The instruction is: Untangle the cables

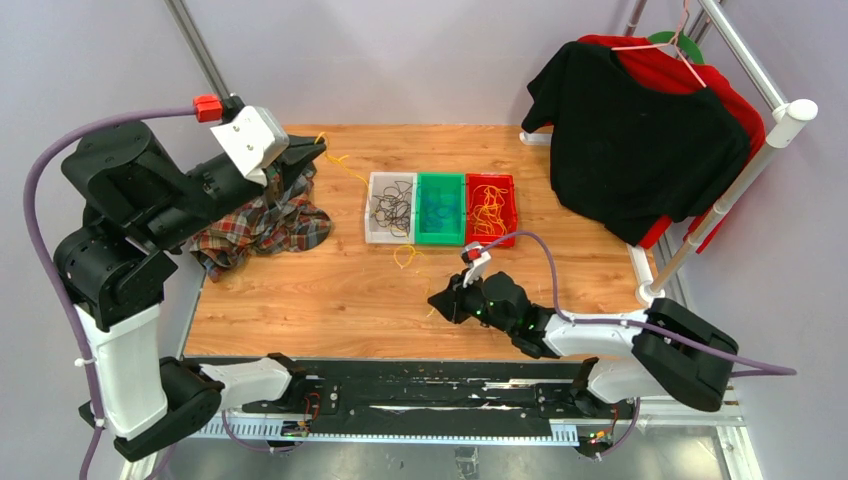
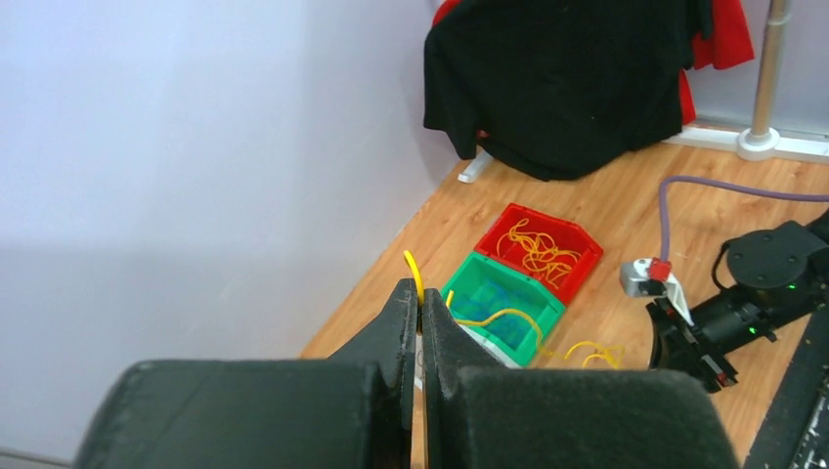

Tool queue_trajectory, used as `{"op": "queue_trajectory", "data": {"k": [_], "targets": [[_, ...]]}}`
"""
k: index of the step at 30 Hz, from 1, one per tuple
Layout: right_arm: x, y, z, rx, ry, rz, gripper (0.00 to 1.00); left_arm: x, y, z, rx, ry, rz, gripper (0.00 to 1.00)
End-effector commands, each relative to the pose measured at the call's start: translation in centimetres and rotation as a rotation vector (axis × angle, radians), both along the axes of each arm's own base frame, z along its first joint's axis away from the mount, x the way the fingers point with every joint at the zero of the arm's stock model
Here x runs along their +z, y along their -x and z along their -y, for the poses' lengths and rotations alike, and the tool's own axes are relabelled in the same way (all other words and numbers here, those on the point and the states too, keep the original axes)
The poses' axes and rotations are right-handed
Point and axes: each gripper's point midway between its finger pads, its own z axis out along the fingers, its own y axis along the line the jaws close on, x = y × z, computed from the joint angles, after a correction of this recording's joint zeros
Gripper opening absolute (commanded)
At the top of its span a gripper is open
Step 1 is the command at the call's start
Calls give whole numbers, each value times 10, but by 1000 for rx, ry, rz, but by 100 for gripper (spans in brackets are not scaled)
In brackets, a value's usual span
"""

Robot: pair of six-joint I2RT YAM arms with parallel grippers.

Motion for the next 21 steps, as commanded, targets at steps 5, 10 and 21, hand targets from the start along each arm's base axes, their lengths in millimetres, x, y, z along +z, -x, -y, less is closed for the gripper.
{"op": "queue_trajectory", "data": {"k": [5,10,21], "targets": [[1,-21,45,-179,80,-13,3,44,-40,-28,232,-38,184,0],[-13,-28,85,-303,187,-79,1,101,-60,-72,510,-33,421,0],[65,-80,145,-529,28,35,4,58,-79,24,122,115,194,0]]}}
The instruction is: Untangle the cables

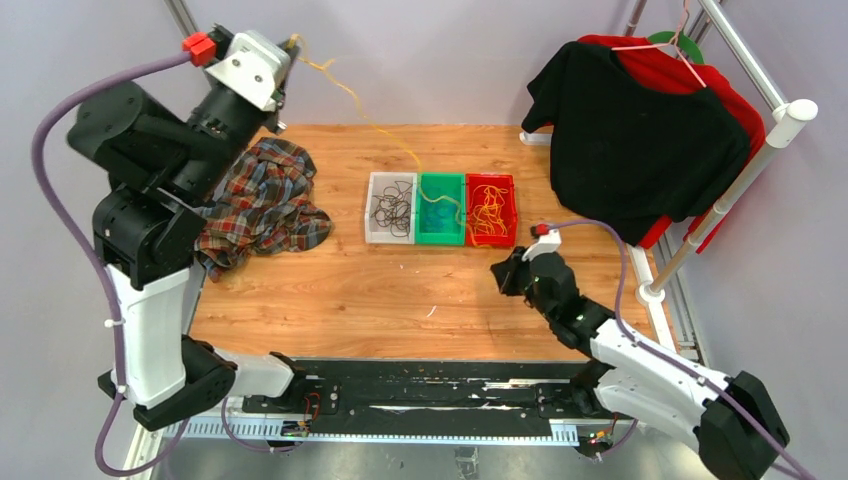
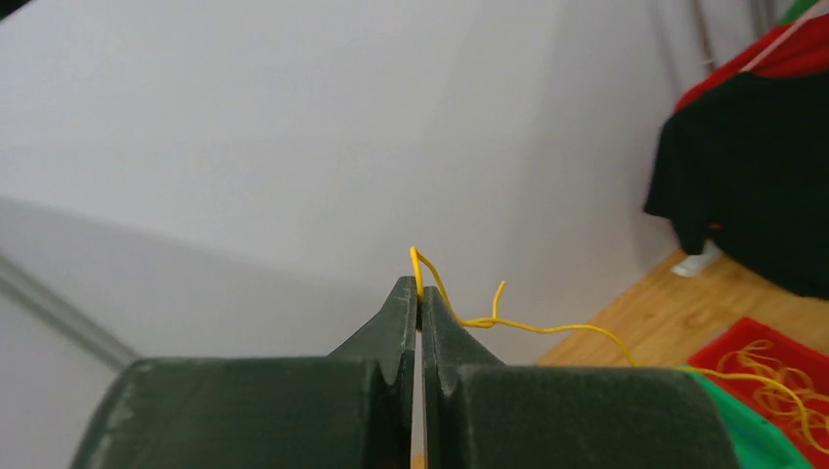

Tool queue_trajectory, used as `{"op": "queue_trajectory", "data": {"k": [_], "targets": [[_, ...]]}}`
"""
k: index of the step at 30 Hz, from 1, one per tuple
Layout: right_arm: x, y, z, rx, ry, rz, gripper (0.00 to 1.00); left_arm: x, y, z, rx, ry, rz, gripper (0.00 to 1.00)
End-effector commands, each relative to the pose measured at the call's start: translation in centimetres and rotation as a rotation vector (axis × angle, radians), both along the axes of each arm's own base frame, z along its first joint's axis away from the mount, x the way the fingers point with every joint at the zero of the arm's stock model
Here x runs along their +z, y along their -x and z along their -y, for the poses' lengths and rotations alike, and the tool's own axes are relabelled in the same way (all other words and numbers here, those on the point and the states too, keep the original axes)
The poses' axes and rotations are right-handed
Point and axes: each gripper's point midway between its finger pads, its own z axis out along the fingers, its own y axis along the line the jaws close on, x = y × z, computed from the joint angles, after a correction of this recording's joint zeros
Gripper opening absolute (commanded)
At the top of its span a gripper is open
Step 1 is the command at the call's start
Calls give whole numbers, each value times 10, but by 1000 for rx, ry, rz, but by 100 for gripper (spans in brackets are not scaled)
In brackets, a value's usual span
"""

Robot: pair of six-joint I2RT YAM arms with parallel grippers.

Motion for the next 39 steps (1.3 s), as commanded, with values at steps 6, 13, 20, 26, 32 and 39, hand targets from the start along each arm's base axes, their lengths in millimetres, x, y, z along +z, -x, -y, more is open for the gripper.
{"op": "queue_trajectory", "data": {"k": [6,13,20,26,32,39], "targets": [[89,-84,38,-118,-28,136,4,-88,-23,153,-489,-33,-307,0],[76,-136,44,-140,1,96,6,-110,-75,214,-478,-72,-320,0],[49,-158,50,-150,-29,11,40,-158,-135,243,-370,-96,-328,0],[43,-149,78,-247,-49,-26,51,-187,-179,248,-222,-106,-323,0],[52,-138,101,-337,-53,12,46,-167,-201,252,-163,-63,-235,0],[61,-133,107,-360,-54,30,44,-94,-180,244,-210,45,-30,0]]}}
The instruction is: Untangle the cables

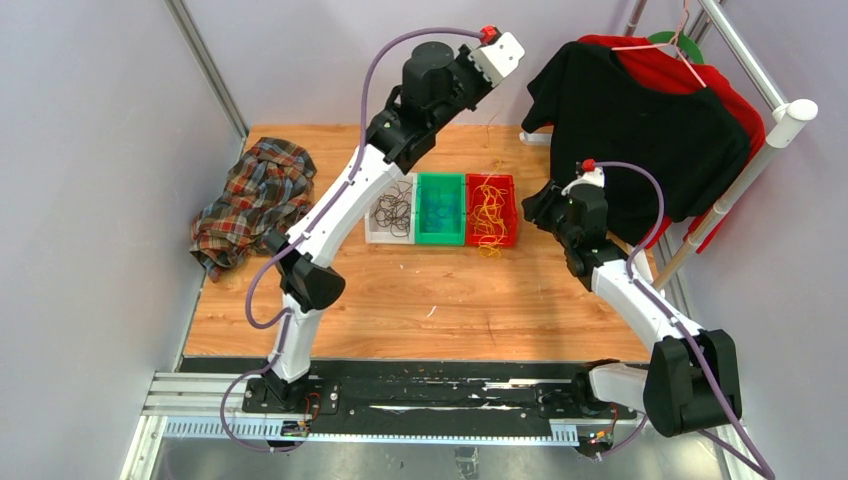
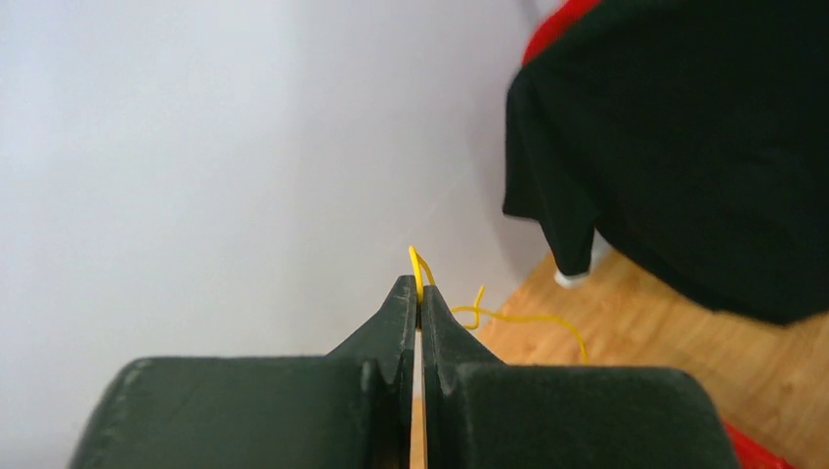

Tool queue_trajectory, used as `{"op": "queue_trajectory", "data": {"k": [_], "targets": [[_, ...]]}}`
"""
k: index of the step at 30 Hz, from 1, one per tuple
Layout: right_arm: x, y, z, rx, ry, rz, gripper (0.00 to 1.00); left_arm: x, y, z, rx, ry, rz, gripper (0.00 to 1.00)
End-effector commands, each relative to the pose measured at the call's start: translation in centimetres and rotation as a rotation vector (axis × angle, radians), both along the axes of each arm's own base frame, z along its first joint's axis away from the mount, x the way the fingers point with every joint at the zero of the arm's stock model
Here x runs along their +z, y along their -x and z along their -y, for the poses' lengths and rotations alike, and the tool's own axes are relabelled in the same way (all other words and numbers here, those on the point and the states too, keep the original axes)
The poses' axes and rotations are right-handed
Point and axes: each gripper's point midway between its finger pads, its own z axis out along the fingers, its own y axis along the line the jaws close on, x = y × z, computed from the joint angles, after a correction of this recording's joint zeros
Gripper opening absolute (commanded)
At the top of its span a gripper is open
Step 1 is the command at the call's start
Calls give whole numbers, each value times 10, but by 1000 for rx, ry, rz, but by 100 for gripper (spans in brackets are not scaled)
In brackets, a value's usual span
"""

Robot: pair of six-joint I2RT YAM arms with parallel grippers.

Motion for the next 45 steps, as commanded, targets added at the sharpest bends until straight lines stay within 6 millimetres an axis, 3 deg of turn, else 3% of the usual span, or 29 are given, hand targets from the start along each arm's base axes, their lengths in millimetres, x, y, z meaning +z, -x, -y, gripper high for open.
{"op": "queue_trajectory", "data": {"k": [1,8,12,19,22,31,34,38,42,45], "targets": [[-3,3,13,-59,1,-17,44,103,35,-21,-29,185,238,0],[-10,2,20,-101,6,-48,42,163,57,-46,-13,381,371,1],[-16,3,23,-118,10,-65,41,191,71,-50,-49,426,425,0],[-22,2,20,-113,-12,-81,40,186,70,-42,-63,416,425,0],[-23,2,19,-107,-13,-82,39,205,76,-49,-60,489,471,0],[-11,1,12,-72,-41,-31,40,273,148,-62,-126,550,758,0],[-10,1,11,-69,-47,-31,40,282,166,-60,-146,559,819,0],[-12,3,9,-59,-52,-35,40,285,175,-57,-152,570,832,0],[-12,4,8,-54,-57,-25,40,298,189,-67,-128,632,896,0],[-10,4,7,-44,-63,-13,40,314,211,-77,-132,665,974,0]]}}
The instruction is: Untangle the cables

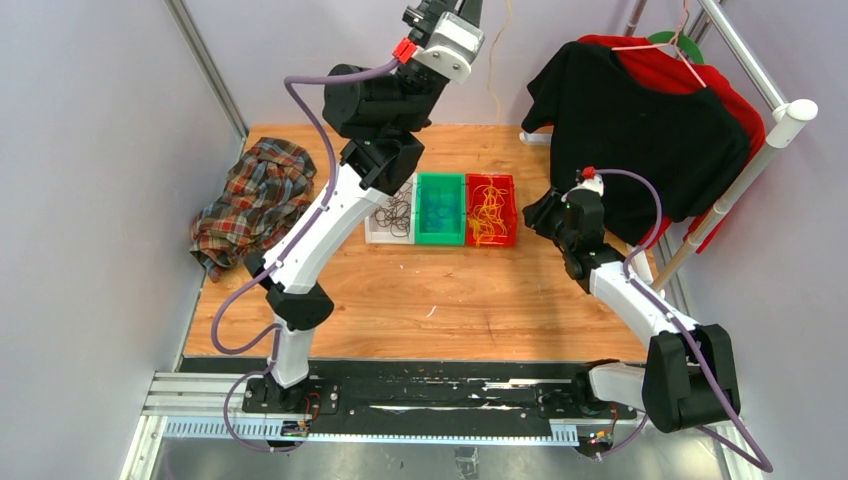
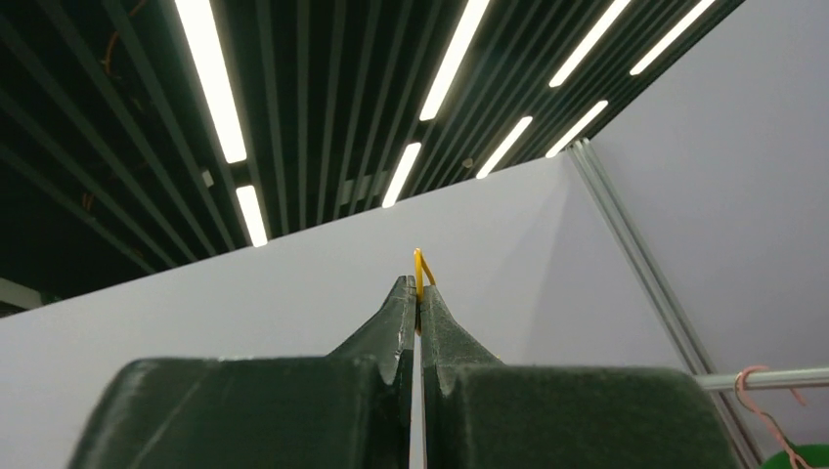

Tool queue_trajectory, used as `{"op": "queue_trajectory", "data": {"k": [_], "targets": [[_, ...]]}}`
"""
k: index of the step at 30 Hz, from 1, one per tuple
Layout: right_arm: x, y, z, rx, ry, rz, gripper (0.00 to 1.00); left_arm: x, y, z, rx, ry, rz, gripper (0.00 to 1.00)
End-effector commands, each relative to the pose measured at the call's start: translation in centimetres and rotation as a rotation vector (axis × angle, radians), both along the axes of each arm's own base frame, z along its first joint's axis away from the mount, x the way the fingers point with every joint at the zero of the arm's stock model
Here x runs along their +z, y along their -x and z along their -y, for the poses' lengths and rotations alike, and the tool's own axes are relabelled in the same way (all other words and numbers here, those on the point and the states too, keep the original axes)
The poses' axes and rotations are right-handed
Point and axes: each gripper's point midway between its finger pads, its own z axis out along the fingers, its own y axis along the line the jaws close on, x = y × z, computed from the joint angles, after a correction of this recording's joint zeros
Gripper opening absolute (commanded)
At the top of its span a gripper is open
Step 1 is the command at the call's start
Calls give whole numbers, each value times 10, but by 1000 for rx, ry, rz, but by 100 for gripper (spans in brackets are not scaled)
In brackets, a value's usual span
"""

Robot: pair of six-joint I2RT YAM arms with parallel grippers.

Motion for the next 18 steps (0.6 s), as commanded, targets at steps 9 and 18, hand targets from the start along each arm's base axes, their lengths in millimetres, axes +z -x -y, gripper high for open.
{"op": "queue_trajectory", "data": {"k": [9,18], "targets": [[14,-2,-10,46,-73,42,39,43,77,-29,-1,71,210,0],[15,-2,-8,35,-70,42,39,-12,21,17,79,-71,71,1]]}}
